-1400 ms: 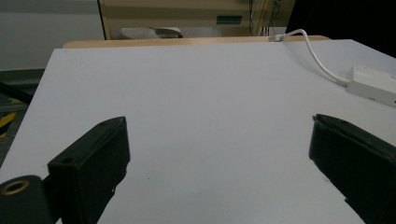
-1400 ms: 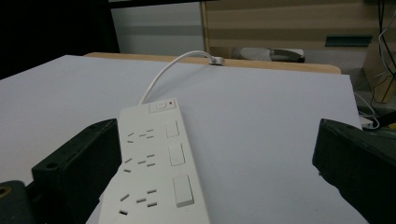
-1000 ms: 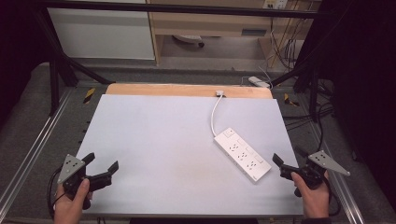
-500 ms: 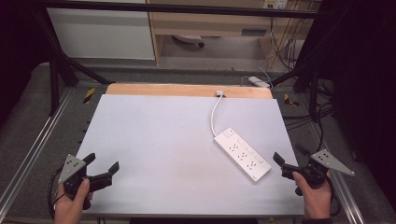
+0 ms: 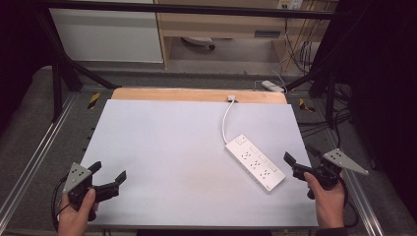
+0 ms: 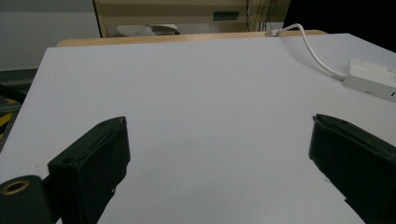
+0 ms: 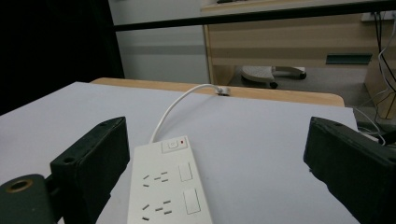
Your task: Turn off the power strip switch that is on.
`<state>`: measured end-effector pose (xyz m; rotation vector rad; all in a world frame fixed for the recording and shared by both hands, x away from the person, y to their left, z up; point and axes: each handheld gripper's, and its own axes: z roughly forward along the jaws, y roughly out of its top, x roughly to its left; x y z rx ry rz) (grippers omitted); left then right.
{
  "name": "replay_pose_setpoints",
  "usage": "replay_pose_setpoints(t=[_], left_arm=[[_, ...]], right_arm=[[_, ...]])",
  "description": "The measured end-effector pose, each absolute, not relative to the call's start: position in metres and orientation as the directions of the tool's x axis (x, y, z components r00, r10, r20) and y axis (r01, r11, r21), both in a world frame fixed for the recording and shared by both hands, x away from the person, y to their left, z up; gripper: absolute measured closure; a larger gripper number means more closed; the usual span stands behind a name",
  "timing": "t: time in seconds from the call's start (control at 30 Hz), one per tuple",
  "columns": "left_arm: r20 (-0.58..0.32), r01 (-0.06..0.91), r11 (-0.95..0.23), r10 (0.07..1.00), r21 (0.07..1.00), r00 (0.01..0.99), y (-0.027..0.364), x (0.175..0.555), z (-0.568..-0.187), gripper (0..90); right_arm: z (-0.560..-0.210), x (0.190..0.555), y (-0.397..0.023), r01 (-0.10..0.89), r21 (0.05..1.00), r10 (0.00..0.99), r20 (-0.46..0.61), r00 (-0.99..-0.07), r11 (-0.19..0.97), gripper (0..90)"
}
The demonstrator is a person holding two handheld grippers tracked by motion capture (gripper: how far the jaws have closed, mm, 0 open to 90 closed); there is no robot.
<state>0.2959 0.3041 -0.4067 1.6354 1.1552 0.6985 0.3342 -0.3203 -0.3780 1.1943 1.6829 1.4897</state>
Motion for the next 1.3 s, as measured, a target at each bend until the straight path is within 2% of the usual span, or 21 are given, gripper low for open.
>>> replay_pose_setpoints(t=[0.17,0.23,0.33,0.37,0.4,0.47,0.5,0.6,0.63,0.67,0.7,0.73,0.77,0.87,0.9,0.93,1.1,1.3], left_arm=[[-0.075,0.358,-0.072,0.921,0.931,0.382,0.304,0.296,-0.407,5.3],[-0.078,0.359,-0.071,0.92,0.931,0.383,0.304,0.296,-0.407,5.3],[-0.079,0.359,-0.069,0.921,0.931,0.382,0.305,0.296,-0.407,5.4],[-0.081,0.359,-0.068,0.921,0.931,0.382,0.305,0.295,-0.407,5.4],[-0.08,0.359,-0.068,0.921,0.931,0.382,0.305,0.295,-0.407,5.4],[-0.081,0.36,-0.067,0.921,0.931,0.381,0.305,0.296,-0.407,5.4],[-0.079,0.36,-0.069,0.921,0.931,0.381,0.305,0.296,-0.407,5.4],[-0.078,0.359,-0.07,0.921,0.931,0.382,0.305,0.296,-0.407,5.4],[-0.078,0.359,-0.069,0.921,0.931,0.382,0.305,0.296,-0.407,5.4],[-0.078,0.359,-0.069,0.921,0.931,0.381,0.305,0.296,-0.407,5.4],[-0.079,0.359,-0.069,0.921,0.931,0.381,0.305,0.296,-0.407,5.4],[-0.078,0.359,-0.069,0.921,0.931,0.381,0.305,0.296,-0.407,5.4],[-0.078,0.359,-0.069,0.921,0.931,0.381,0.305,0.296,-0.407,5.4],[-0.077,0.358,-0.071,0.921,0.931,0.382,0.305,0.295,-0.407,5.4],[-0.077,0.358,-0.071,0.921,0.931,0.382,0.305,0.295,-0.407,5.5],[-0.079,0.359,-0.069,0.921,0.931,0.382,0.305,0.295,-0.407,5.5],[-0.079,0.357,-0.069,0.92,0.931,0.383,0.305,0.295,-0.406,5.5],[-0.076,0.356,-0.07,0.922,0.932,0.381,0.305,0.295,-0.406,5.5]], right_arm=[[-0.378,0.337,-0.314,0.241,0.97,0.893,0.118,-0.433,-0.011,11.7],[-0.377,0.339,-0.309,0.247,0.969,0.894,0.111,-0.434,0.0,17.6],[-0.377,0.341,-0.307,0.246,0.969,0.891,0.107,-0.441,0.005,20.7],[-0.376,0.343,-0.305,0.246,0.969,0.888,0.097,-0.449,0.018,26.8],[-0.376,0.343,-0.305,0.246,0.969,0.888,0.097,-0.449,0.018,26.8],[-0.375,0.346,-0.302,0.255,0.967,0.888,0.09,-0.451,0.031,35.6],[-0.375,0.346,-0.302,0.255,0.967,0.888,0.09,-0.451,0.031,35.6],[-0.377,0.351,-0.297,0.269,0.962,0.886,0.075,-0.458,0.057,46.9],[-0.377,0.351,-0.297,0.269,0.962,0.886,0.075,-0.458,0.057,46.9],[-0.378,0.353,-0.294,0.277,0.957,0.883,0.058,-0.466,0.083,52.5],[-0.378,0.353,-0.294,0.277,0.957,0.883,0.058,-0.466,0.083,52.5],[-0.379,0.354,-0.29,0.289,0.952,0.877,0.055,-0.478,0.098,58.0],[-0.379,0.354,-0.29,0.289,0.952,0.877,0.055,-0.478,0.098,58.0],[-0.381,0.356,-0.287,0.301,0.946,0.872,0.043,-0.488,0.121,68.0],[-0.382,0.357,-0.286,0.311,0.941,0.867,0.043,-0.497,0.132,74.5],[-0.382,0.357,-0.286,0.311,0.941,0.867,0.043,-0.497,0.132,74.5],[-0.387,0.36,-0.284,0.362,0.915,0.849,0.044,-0.527,0.178,88.1],[-0.394,0.365,-0.28,0.414,0.883,0.84,0.046,-0.541,0.219,90.0]])
